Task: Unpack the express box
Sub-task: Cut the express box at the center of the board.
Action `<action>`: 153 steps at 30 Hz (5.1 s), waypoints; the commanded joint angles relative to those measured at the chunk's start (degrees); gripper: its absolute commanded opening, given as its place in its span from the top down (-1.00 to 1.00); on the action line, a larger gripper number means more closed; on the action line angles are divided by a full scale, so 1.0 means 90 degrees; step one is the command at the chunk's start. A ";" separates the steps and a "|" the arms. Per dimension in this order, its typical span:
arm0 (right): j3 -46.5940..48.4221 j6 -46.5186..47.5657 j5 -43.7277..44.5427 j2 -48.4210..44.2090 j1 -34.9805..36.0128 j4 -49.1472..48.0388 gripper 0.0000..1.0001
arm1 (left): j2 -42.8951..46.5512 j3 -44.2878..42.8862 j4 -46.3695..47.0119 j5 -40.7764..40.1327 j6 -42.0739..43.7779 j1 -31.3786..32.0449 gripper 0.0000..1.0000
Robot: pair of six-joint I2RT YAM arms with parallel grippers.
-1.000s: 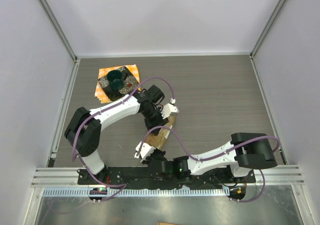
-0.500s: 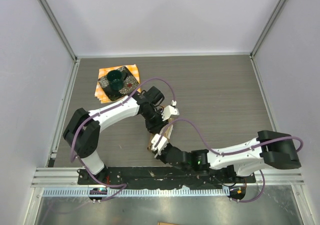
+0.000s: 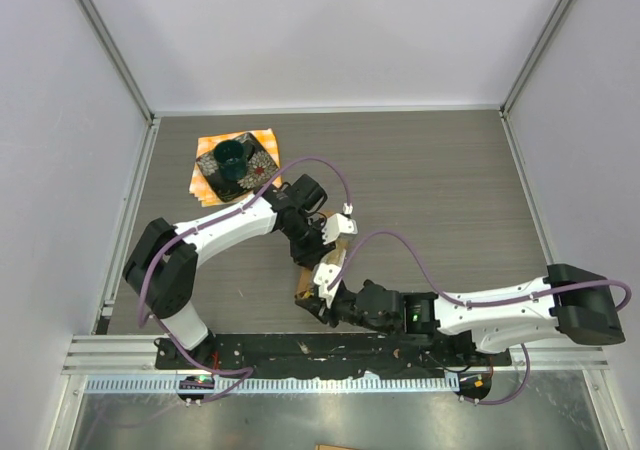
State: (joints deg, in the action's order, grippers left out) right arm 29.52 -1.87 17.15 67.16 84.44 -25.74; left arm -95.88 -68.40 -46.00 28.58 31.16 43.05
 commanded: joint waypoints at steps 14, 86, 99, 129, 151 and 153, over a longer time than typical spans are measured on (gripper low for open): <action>-0.0623 0.0374 -0.0411 -0.0763 -0.0720 -0.0079 0.99 | -0.0304 0.0393 -0.0211 -0.0793 0.0308 -0.0047 0.57; -0.0643 0.0657 -0.1671 -0.0431 -0.1219 -0.0695 0.99 | -0.0314 0.0559 -0.0172 -0.0753 0.0308 0.0012 0.65; -0.0906 0.0501 -0.1749 -0.0313 -0.1355 -0.0724 0.99 | -0.0285 0.0588 -0.0153 -0.0744 0.0308 0.0012 0.66; -0.1766 -0.1432 -0.0851 -0.0098 -0.0907 -0.0559 0.98 | -0.0275 0.0676 -0.0153 -0.0763 0.0444 0.0012 0.74; 0.0430 -0.0506 0.1257 -0.0877 -0.0281 0.0554 0.93 | -0.0402 0.0608 0.0013 -0.1407 0.0483 -0.0183 0.84; 0.0509 -0.0476 0.1434 -0.1142 -0.0291 0.0672 0.93 | -0.0363 0.0589 -0.0035 -0.1466 0.0522 -0.0300 0.84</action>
State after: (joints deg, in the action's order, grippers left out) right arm 27.44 -8.69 22.70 63.94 81.73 -16.03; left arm -95.35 -66.41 -45.01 29.45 33.04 43.13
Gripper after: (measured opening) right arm 0.239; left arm 0.085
